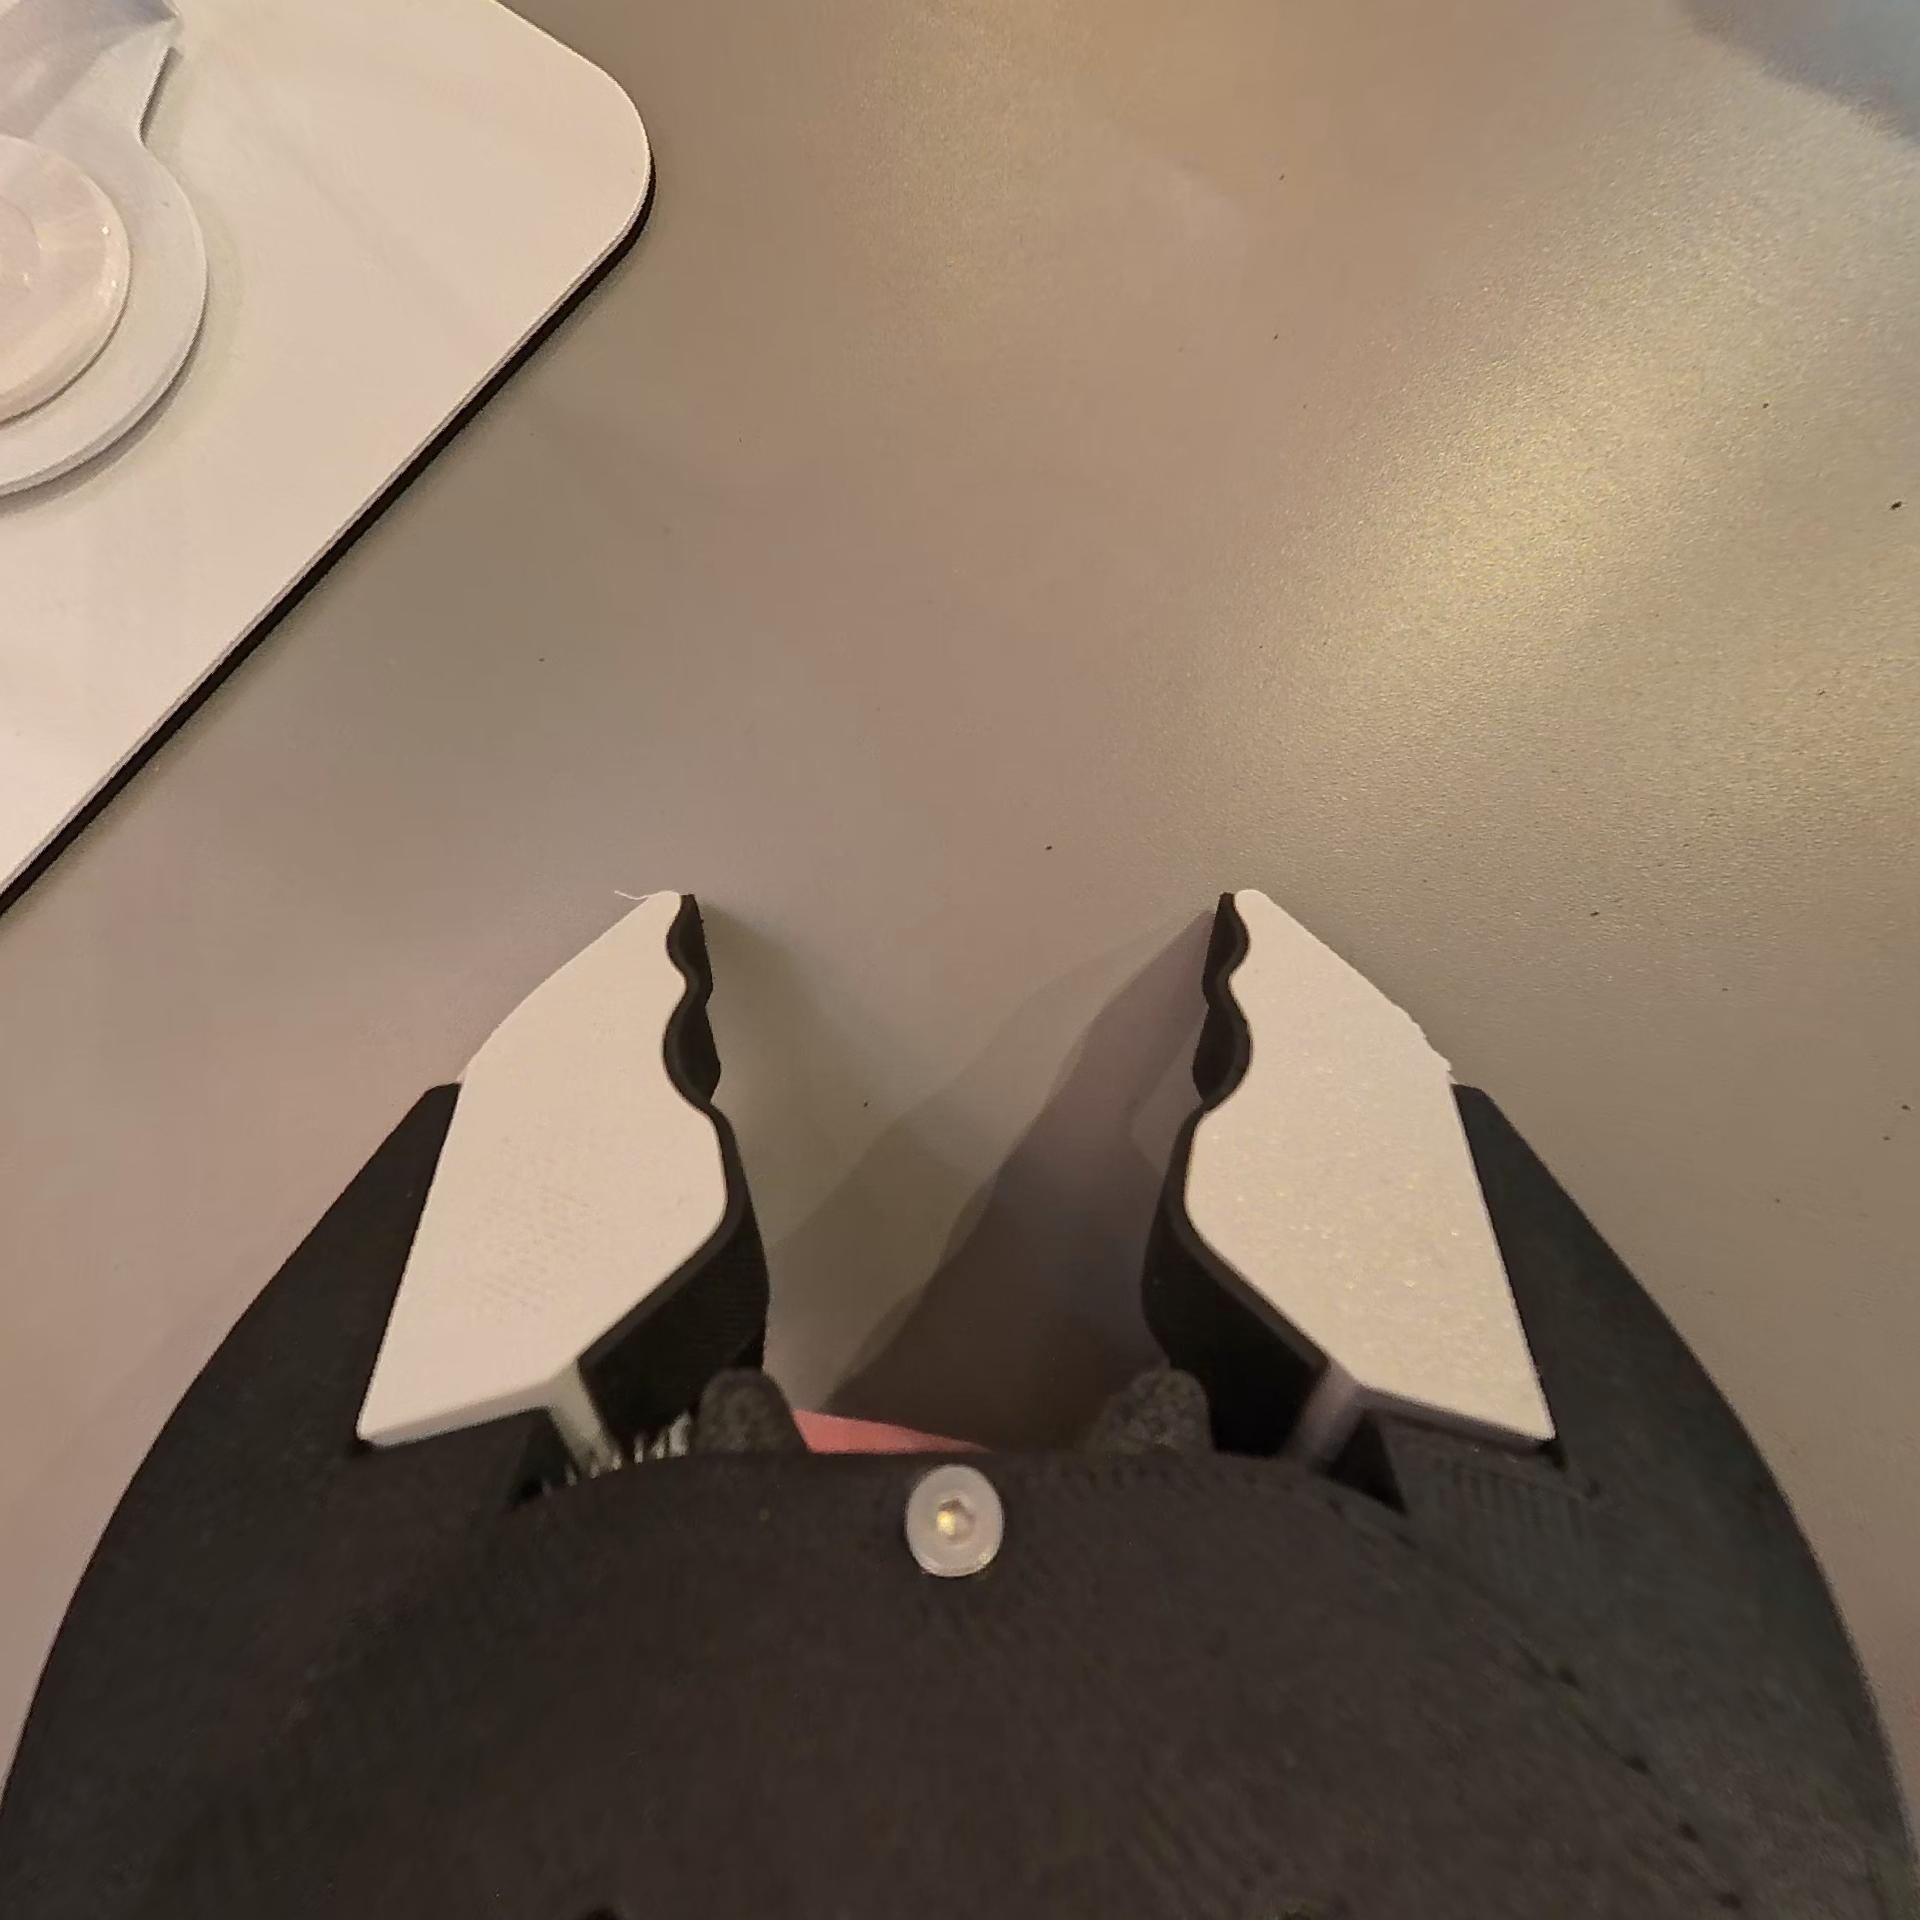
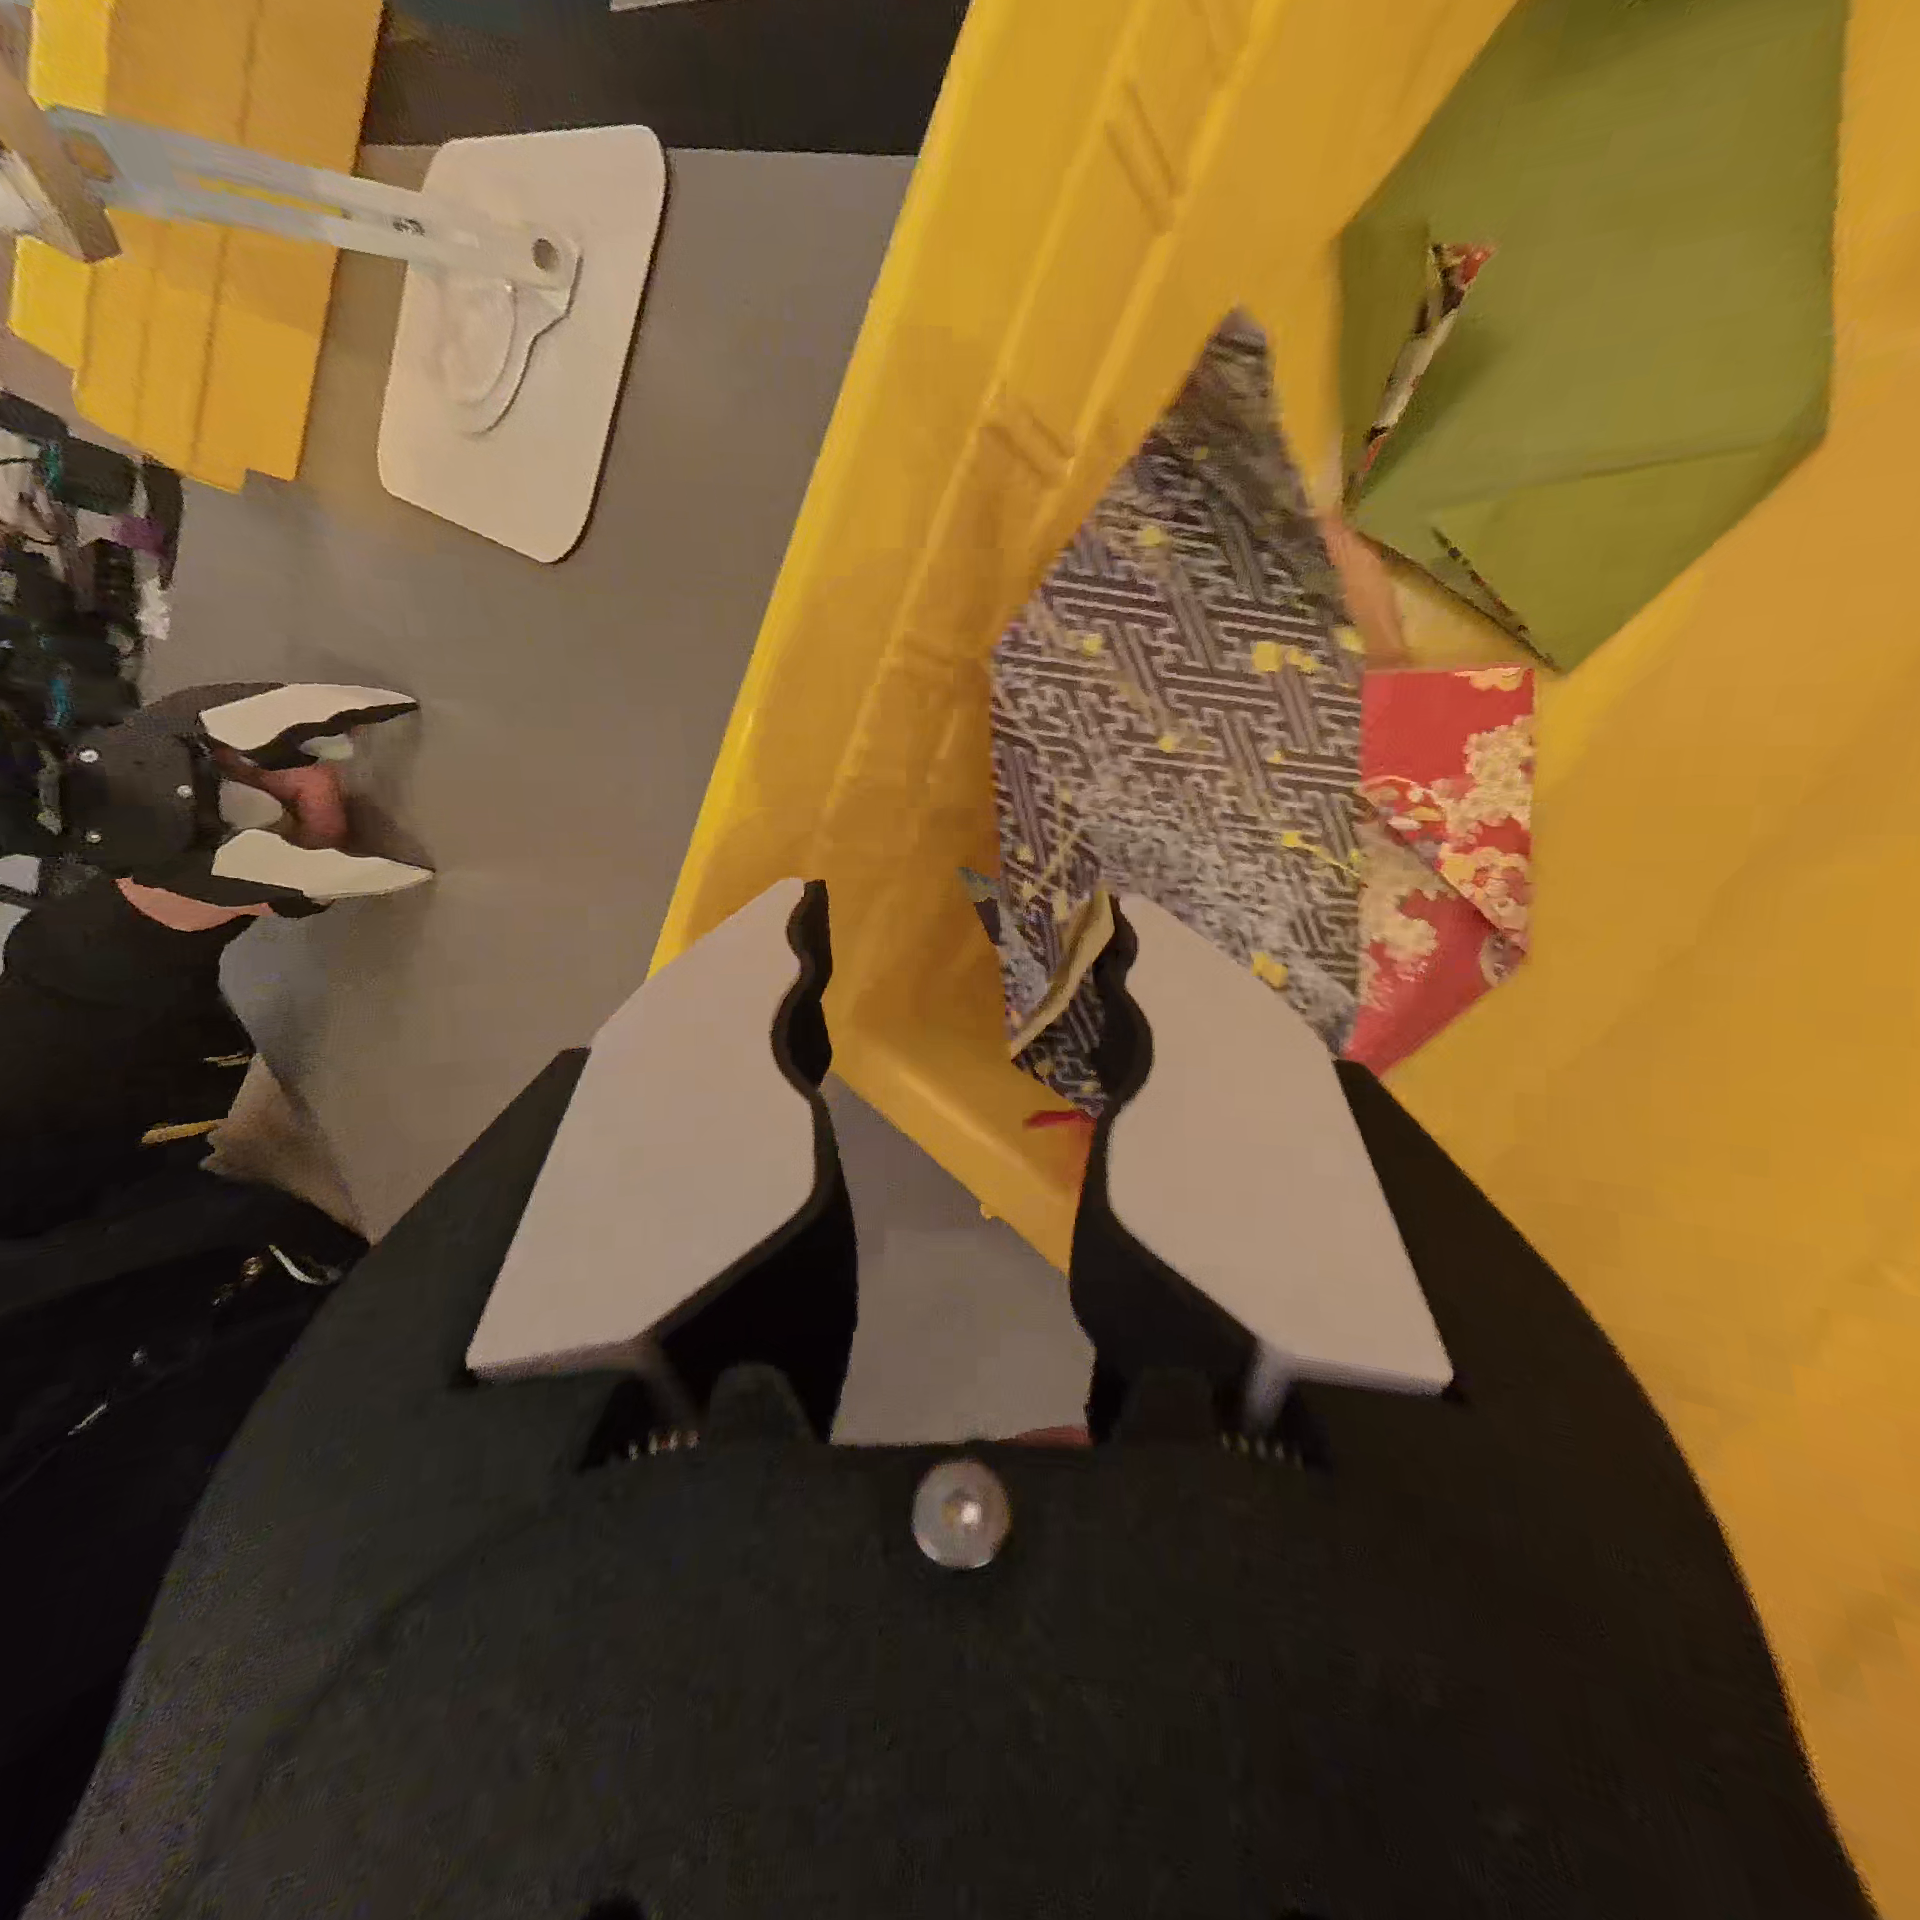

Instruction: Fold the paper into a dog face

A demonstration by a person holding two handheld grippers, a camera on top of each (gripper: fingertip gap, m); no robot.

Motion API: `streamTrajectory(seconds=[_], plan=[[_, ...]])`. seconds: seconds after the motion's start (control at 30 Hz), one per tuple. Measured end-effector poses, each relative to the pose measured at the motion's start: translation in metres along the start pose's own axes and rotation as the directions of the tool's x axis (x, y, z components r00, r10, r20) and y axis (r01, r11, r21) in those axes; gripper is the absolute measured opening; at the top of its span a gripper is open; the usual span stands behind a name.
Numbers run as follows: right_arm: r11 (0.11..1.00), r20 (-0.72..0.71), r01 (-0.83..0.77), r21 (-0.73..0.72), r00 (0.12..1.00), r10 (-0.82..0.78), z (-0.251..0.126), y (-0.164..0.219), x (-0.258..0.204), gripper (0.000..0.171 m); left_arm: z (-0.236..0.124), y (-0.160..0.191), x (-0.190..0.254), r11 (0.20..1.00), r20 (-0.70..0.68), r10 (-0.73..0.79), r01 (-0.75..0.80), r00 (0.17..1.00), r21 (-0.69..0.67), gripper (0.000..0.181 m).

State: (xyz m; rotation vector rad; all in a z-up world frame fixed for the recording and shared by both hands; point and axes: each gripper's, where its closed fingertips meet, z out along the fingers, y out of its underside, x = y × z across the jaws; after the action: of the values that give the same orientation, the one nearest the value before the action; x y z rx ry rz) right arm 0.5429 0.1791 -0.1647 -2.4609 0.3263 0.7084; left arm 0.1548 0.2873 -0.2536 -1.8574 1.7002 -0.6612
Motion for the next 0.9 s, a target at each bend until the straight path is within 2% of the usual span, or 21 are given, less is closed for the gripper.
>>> streamTrajectory(seconds=[0.07, 0.17, 0.27, 0.4, 0.57, 0.6, 0.7, 0.77, 0.9], plan=[[1.0, -0.032, -0.009, 0.027, 0.999, 0.01, -0.016, -0.001, 0.002, 0.049, 0.0, 0.0, 0.0, 1.0, 0.0, 0.0, 0.0, 1.0, 0.0, 0.09], [0.998, -0.171, -0.028, 0.059, 0.985, 0.038, -0.04, 0.005, 0.019, 0.042, 0.0, 0.0, 0.0, 1.0, 0.0, 0.0, 0.0, 1.0, 0.0, 0.09], [0.996, -0.272, -0.089, 0.019, 0.958, 0.09, -0.05, 0.023, 0.039, 0.045, 0.0, 0.0, 0.0, 1.0, 0.0, 0.0, 0.0, 1.0, 0.0, 0.09], [0.986, -0.341, -0.137, -0.097, 0.935, 0.096, -0.039, 0.048, 0.056, 0.049, 0.0, 0.0, 0.0, 1.0, 0.0, 0.0, 0.0, 1.0, 0.0, 0.09], [0.969, -0.33, -0.17, -0.18, 0.938, 0.103, -0.015, 0.059, 0.066, 0.032, 0.0, 0.0, 0.0, 1.0, 0.001, 0.0, 0.0, 1.0, 0.0, 0.09], [0.969, -0.323, -0.169, -0.18, 0.941, 0.104, -0.013, 0.057, 0.065, 0.021, 0.0, 0.0, 0.0, 1.0, 0.001, 0.0, 0.0, 1.0, 0.0, 0.09], [0.962, -0.284, -0.142, -0.232, 0.956, 0.073, -0.006, 0.055, 0.056, 0.023, 0.0, 0.0, 0.0, 1.0, 0.001, 0.0, 0.0, 1.0, 0.0, 0.09], [0.964, -0.315, -0.117, -0.238, 0.948, 0.037, -0.009, 0.047, 0.057, 0.029, 0.0, 0.0, 0.0, 1.0, 0.001, 0.0, 0.0, 1.0, 0.0, 0.09], [0.99, -0.355, 0.015, -0.138, 0.933, -0.064, -0.02, -0.002, 0.051, 0.039, 0.0, 0.0, 0.0, 1.0, 0.001, 0.0, 0.0, 1.0, 0.0, 0.09]])
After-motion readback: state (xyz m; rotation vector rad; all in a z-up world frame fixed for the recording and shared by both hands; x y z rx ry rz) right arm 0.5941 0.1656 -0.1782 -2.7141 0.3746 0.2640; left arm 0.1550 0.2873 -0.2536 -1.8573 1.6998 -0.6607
